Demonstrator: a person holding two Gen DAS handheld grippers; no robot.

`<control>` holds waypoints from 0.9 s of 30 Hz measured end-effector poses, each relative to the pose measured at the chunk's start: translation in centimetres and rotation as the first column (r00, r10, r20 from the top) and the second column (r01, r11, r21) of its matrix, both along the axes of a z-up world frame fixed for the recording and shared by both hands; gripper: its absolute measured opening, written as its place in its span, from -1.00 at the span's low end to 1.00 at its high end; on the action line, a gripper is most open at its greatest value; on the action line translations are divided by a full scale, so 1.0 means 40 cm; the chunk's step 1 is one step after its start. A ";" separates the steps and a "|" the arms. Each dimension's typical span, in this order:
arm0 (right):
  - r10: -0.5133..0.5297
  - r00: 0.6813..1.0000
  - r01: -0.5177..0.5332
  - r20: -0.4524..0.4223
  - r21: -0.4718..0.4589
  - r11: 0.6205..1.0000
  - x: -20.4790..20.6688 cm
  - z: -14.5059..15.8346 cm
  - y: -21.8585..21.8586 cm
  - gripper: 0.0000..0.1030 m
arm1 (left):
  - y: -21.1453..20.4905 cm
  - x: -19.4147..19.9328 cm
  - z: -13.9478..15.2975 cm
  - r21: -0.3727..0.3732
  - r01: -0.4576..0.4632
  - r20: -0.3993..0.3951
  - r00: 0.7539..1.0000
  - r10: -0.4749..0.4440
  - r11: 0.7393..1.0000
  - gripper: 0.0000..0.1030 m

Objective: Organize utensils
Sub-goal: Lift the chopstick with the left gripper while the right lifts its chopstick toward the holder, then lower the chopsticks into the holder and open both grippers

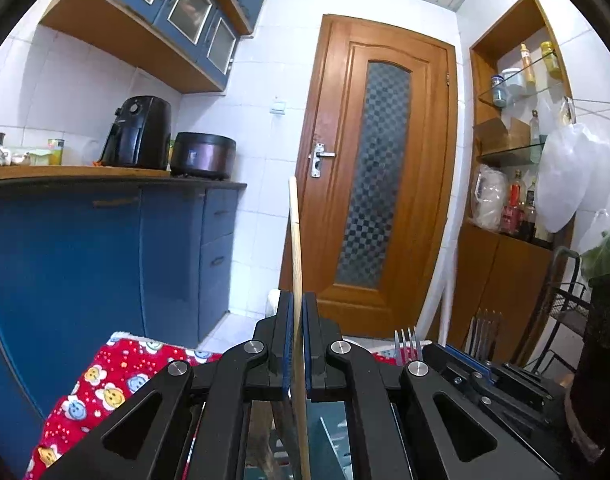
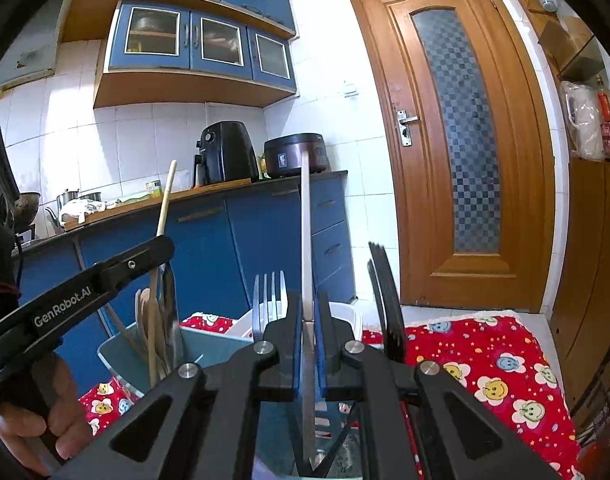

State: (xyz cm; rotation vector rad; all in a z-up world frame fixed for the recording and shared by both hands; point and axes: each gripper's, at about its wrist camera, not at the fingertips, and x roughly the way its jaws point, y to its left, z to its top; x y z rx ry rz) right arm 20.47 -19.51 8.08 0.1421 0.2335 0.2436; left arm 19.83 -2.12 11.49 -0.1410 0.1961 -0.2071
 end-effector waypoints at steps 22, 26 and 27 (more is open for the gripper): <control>-0.010 1.000 0.011 -0.021 0.052 0.999 -0.106 0.077 -0.021 -0.35 | -0.006 -0.098 0.028 0.065 0.043 -0.061 0.997 -0.039 0.997 -0.33; -0.008 0.998 0.013 -0.059 0.086 0.996 -0.138 0.088 -0.028 -0.35 | 0.005 -0.124 0.040 0.070 0.044 -0.089 0.995 -0.037 0.997 -0.32; -0.012 0.997 0.018 -0.071 0.088 0.996 -0.146 0.089 -0.028 -0.35 | 0.007 -0.135 0.042 0.072 0.046 -0.102 0.994 -0.039 0.996 -0.32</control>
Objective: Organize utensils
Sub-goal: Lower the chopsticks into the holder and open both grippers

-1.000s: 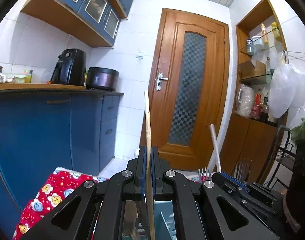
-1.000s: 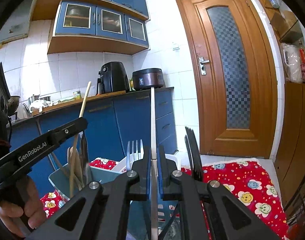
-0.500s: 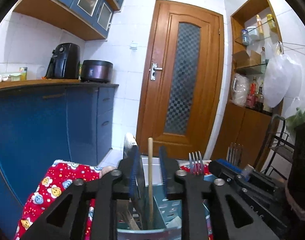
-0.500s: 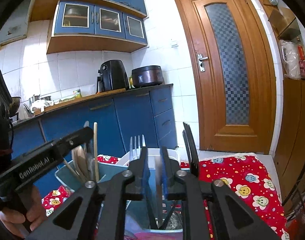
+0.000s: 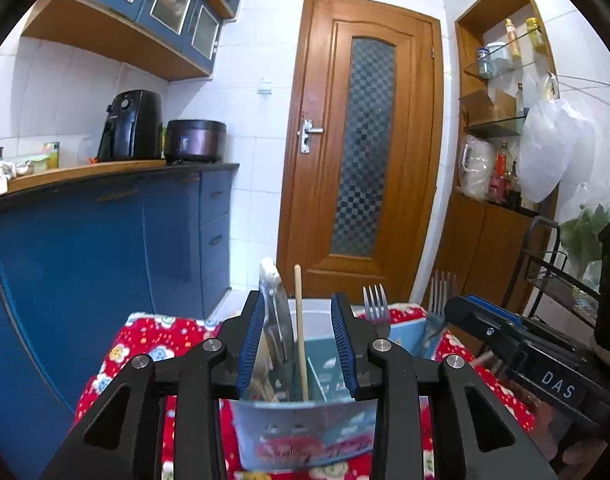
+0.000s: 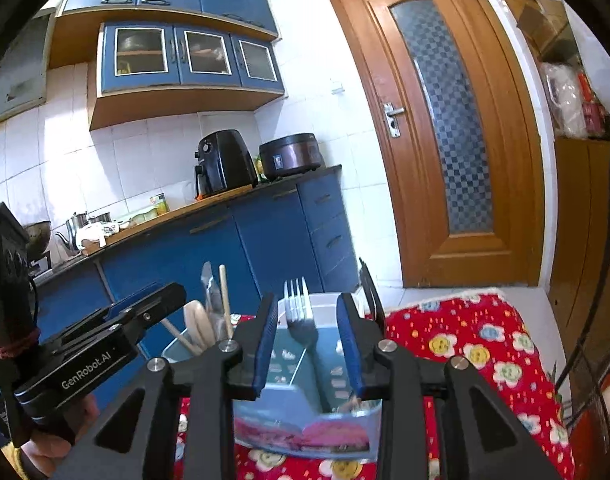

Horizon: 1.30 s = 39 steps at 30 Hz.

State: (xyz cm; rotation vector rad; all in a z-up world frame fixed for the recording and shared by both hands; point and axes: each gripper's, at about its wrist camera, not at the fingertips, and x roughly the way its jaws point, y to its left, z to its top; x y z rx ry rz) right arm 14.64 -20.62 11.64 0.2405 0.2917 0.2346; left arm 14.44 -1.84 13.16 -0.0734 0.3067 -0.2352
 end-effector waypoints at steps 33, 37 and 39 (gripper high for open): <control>0.056 0.951 -0.060 -0.305 -0.001 0.998 -0.166 -0.138 0.134 -0.35 | 0.120 -0.159 -0.139 0.044 -0.042 -0.293 0.955 0.053 0.998 -0.31; 0.066 0.936 -0.067 -0.346 0.007 0.998 -0.165 -0.170 0.148 -0.35 | 0.125 -0.160 -0.165 0.059 -0.041 -0.325 0.944 0.058 0.997 -0.31; 0.068 0.927 -0.071 -0.368 0.006 0.997 -0.161 -0.185 0.154 -0.35 | 0.126 -0.161 -0.175 0.066 -0.040 -0.338 0.939 0.060 0.997 -0.31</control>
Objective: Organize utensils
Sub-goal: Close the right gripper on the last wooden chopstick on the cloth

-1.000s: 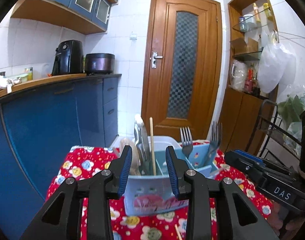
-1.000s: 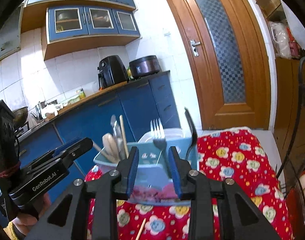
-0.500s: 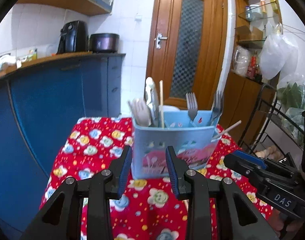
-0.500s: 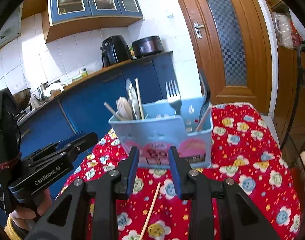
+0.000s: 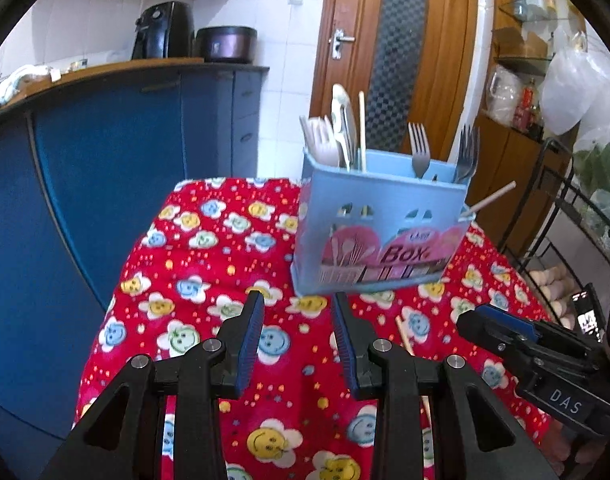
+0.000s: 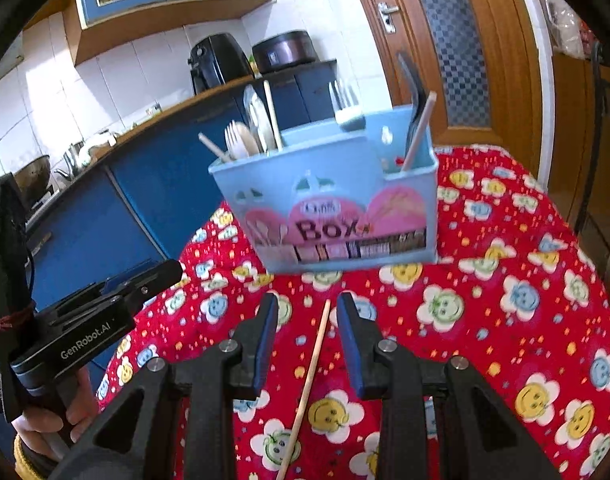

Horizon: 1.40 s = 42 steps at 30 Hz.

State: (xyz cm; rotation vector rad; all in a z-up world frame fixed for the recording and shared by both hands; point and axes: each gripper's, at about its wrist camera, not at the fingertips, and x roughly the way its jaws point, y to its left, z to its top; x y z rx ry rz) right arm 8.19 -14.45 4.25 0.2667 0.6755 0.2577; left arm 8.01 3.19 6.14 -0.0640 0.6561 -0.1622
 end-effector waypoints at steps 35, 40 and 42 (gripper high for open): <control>0.054 0.966 -0.082 -0.252 -0.100 0.992 0.108 -0.134 0.070 -0.80 | 0.018 0.027 -0.097 -0.016 -0.017 -0.140 0.990 0.015 1.000 -0.31; 0.066 0.967 -0.083 -0.247 -0.059 0.995 0.100 -0.123 0.051 -0.88 | 0.009 0.026 -0.095 -0.017 -0.012 -0.142 0.990 0.009 1.000 -0.31; 0.069 0.972 -0.079 -0.226 -0.033 0.996 0.086 -0.108 0.031 -0.89 | 0.005 0.026 -0.094 -0.015 -0.009 -0.141 0.990 0.007 1.000 -0.31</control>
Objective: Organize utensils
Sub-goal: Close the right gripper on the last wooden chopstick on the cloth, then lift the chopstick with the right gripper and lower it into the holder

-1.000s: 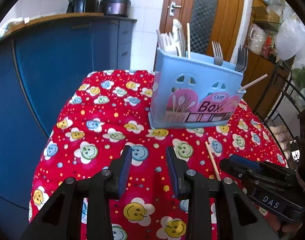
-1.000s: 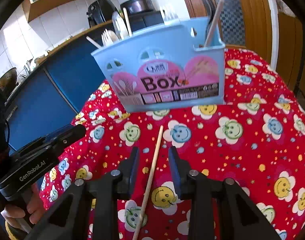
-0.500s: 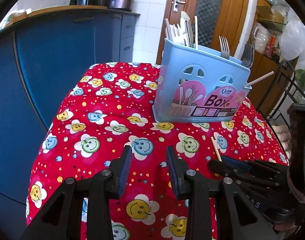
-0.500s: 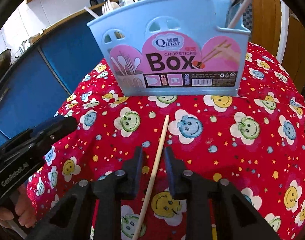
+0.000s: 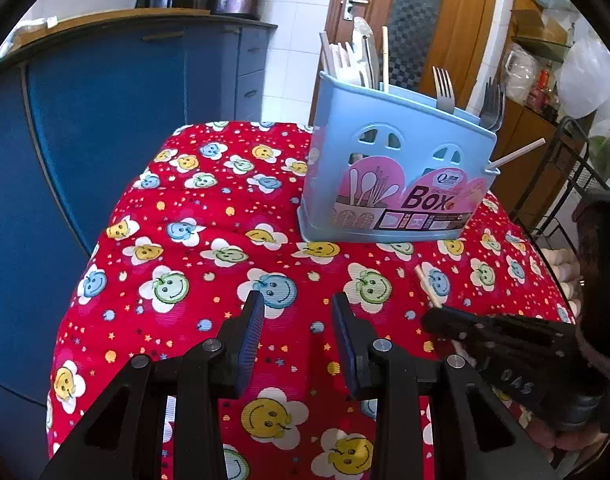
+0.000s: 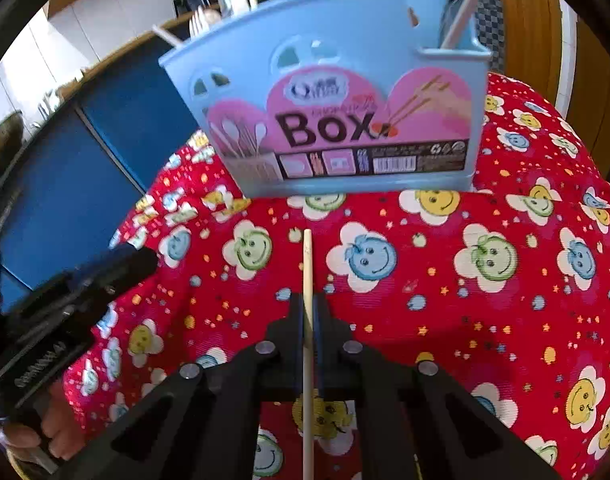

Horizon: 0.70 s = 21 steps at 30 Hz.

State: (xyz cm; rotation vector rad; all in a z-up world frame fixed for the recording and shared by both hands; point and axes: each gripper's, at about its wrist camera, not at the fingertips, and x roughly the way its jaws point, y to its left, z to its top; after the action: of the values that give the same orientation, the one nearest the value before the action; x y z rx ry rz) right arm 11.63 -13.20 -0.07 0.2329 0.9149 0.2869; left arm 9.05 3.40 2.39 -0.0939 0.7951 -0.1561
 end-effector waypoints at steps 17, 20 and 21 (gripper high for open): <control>-0.206 0.949 0.164 0.238 0.185 0.969 -0.082 0.140 -0.181 -0.89 | -0.024 -0.004 0.016 -0.028 0.012 0.015 1.000 -0.012 1.000 -0.31; -0.241 0.931 0.190 0.274 0.201 0.961 -0.076 0.162 -0.208 -0.89 | -0.029 -0.002 0.017 -0.028 0.015 0.018 1.000 -0.015 0.999 -0.31; -0.257 0.920 0.202 0.295 0.204 0.958 -0.074 0.173 -0.220 -0.89 | -0.032 -0.002 0.018 -0.028 0.016 0.018 1.000 -0.015 0.999 -0.31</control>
State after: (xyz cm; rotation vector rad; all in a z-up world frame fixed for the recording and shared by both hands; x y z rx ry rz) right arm 8.66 -22.00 6.86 0.4359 0.5346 0.1765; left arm 8.98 2.14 3.10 -0.1130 0.7757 -0.1825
